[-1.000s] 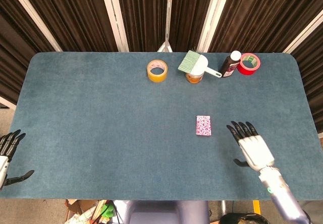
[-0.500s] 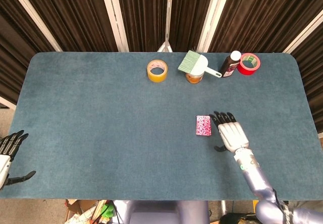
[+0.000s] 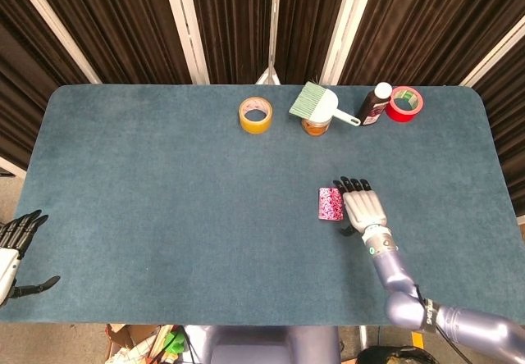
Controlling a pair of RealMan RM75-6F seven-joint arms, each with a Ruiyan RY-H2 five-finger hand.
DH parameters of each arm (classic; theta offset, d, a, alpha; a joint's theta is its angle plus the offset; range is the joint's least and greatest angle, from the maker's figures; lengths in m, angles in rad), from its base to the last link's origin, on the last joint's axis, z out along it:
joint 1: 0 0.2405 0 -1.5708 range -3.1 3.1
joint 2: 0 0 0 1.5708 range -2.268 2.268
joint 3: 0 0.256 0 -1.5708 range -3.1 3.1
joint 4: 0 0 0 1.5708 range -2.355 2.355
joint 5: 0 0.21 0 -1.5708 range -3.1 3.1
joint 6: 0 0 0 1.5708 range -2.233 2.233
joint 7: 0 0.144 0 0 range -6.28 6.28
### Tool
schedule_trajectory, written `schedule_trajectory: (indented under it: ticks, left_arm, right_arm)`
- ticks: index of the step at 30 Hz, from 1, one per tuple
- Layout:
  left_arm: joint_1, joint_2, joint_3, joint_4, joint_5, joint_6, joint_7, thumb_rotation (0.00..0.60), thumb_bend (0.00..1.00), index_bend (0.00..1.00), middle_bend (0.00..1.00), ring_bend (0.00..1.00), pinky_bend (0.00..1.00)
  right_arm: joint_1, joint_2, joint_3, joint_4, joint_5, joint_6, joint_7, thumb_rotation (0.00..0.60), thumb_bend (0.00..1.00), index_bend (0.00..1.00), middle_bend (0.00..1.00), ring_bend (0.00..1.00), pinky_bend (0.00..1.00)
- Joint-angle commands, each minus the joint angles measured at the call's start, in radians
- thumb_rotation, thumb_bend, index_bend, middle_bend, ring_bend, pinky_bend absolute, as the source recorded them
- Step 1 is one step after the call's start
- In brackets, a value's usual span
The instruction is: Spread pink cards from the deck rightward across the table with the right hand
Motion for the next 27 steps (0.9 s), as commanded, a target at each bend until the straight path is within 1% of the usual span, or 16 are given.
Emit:
schedule_trajectory:
  ticks: [1, 11, 14, 20, 27]
  left_arm:
    - [-0.002, 0.001, 0.000, 0.000, -0.001, -0.004, -0.002, 0.600, 0.00, 0.00, 0.00, 0.00, 0.00]
    - [-0.005, 0.004, 0.003, -0.001, -0.002, -0.010, -0.007, 0.600, 0.00, 0.00, 0.00, 0.00, 0.00]
    - [-0.006, 0.005, 0.003, -0.002, -0.003, -0.011, -0.009, 0.600, 0.00, 0.00, 0.00, 0.00, 0.00]
    - [-0.006, 0.007, 0.005, 0.000, -0.002, -0.011, -0.016, 0.600, 0.00, 0.00, 0.00, 0.00, 0.00]
    - [-0.007, 0.009, 0.007, 0.000, 0.001, -0.013, -0.019, 0.600, 0.00, 0.00, 0.00, 0.00, 0.00]
  right_arm:
    - [0.014, -0.010, -0.004, 0.012, 0.014, -0.003, -0.003, 0.600, 0.19, 0.00, 0.00, 0.00, 0.00]
    - [0.056, -0.048, -0.013, 0.059, 0.051, -0.009, 0.006, 0.600, 0.19, 0.00, 0.00, 0.00, 0.00]
    - [0.068, -0.061, -0.015, 0.077, 0.057, -0.009, 0.010, 0.600, 0.19, 0.03, 0.00, 0.00, 0.00]
    - [0.084, -0.082, -0.019, 0.111, 0.072, -0.009, 0.023, 0.600, 0.21, 0.14, 0.00, 0.00, 0.00]
    - [0.099, -0.094, -0.029, 0.131, 0.087, -0.007, 0.024, 0.600, 0.23, 0.20, 0.00, 0.00, 0.00]
